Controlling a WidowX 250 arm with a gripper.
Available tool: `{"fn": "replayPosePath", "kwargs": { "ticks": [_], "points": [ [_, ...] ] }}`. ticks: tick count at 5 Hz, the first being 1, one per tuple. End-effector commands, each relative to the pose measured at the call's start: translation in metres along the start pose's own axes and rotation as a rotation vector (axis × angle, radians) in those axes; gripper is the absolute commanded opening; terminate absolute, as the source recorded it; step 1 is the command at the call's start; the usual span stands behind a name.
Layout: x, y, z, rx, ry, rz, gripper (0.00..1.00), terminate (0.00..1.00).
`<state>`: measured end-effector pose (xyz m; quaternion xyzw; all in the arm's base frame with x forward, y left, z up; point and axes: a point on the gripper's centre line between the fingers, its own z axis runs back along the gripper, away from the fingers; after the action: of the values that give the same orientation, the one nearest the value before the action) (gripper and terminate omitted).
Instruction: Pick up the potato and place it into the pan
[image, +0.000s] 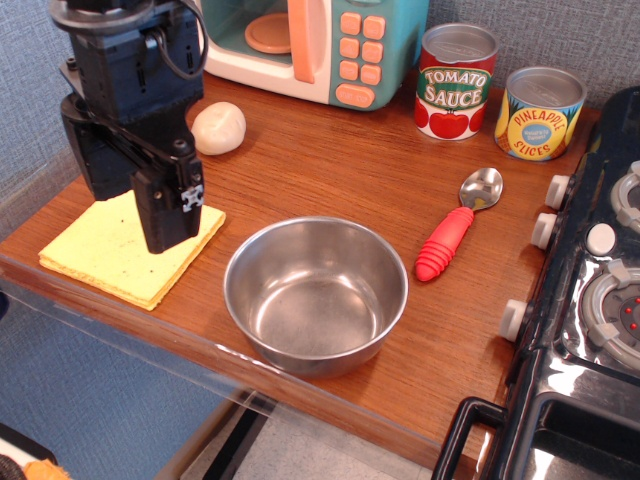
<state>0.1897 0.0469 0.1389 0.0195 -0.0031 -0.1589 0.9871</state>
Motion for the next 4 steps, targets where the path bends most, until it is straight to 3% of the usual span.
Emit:
{"fn": "replayPosePath", "kwargs": {
  "ticks": [1, 2, 4],
  "points": [
    [0.000, 0.000, 0.000, 0.000, 0.000, 0.000, 1.00, 0.00],
    [0.016, 0.023, -0.003, -0.017, -0.028, 0.040, 1.00, 0.00],
    [0.073, 0.099, -0.015, -0.014, -0.072, 0.215, 1.00, 0.00]
  ]
}}
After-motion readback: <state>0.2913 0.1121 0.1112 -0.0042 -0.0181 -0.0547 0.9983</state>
